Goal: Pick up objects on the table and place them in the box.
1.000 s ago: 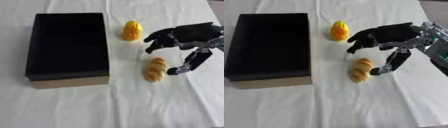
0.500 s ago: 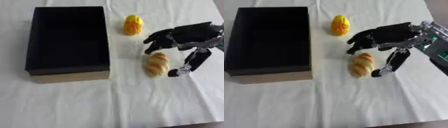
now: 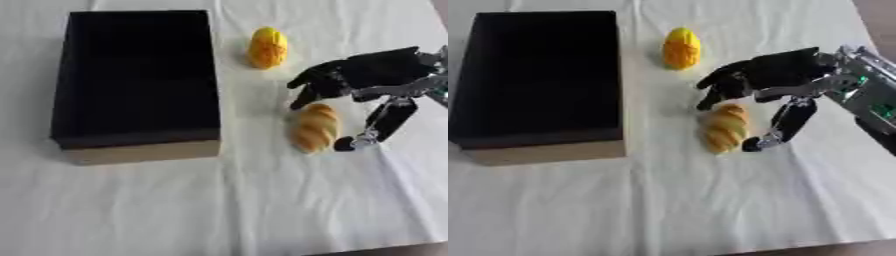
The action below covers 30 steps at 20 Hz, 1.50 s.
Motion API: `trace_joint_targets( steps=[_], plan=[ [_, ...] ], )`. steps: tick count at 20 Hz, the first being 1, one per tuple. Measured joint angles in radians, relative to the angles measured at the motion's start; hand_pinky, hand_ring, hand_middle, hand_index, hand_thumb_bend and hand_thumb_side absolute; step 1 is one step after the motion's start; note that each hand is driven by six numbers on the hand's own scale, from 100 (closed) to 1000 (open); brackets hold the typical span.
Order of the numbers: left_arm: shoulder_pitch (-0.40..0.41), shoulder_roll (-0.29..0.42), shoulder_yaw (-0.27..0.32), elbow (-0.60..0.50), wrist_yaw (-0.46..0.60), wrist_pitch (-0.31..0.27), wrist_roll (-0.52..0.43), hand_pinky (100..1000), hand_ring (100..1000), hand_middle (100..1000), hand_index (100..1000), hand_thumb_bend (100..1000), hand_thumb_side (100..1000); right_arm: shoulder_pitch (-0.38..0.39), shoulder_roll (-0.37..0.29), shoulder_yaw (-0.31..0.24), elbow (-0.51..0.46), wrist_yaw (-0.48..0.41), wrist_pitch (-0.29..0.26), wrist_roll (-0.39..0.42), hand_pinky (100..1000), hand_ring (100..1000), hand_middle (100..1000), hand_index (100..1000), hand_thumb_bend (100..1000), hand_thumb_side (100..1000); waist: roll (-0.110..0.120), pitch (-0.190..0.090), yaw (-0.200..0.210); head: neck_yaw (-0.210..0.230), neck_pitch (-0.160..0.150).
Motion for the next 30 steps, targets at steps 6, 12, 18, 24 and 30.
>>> trace_joint_targets(
  steps=[6,12,18,24,30],
  plan=[
    [0.000,-0.001,0.000,0.000,0.004,0.001,-0.003,866,915,801,889,107,548,-0.006,0.013,-0.001,0.048,0.026,-0.014,-0.014,977,1000,773,916,359,206,0.000,0.002,0.001,-0.004,-0.001],
    [0.000,-0.009,0.000,0.000,0.009,0.000,-0.008,866,915,799,889,102,551,-0.005,0.020,-0.001,0.067,0.064,-0.018,-0.018,976,1000,771,910,369,217,0.000,0.008,0.005,-0.005,-0.001],
    [0.000,-0.009,0.000,0.000,0.010,0.001,-0.011,866,915,798,888,100,556,-0.005,0.030,-0.001,0.086,0.078,-0.024,-0.024,960,1000,652,836,156,238,0.001,0.008,0.008,-0.005,-0.001],
    [0.000,-0.009,0.000,0.000,0.012,0.003,-0.015,866,914,797,888,100,555,-0.008,0.031,-0.001,0.099,0.047,-0.033,-0.033,938,972,521,753,100,231,0.001,0.008,0.007,-0.004,-0.001],
    [0.001,-0.009,0.000,0.000,0.012,0.003,-0.015,866,912,796,888,102,550,-0.012,0.025,-0.013,0.084,-0.021,-0.041,-0.041,916,928,436,693,100,220,0.001,0.004,-0.002,-0.002,-0.002]
  ],
)
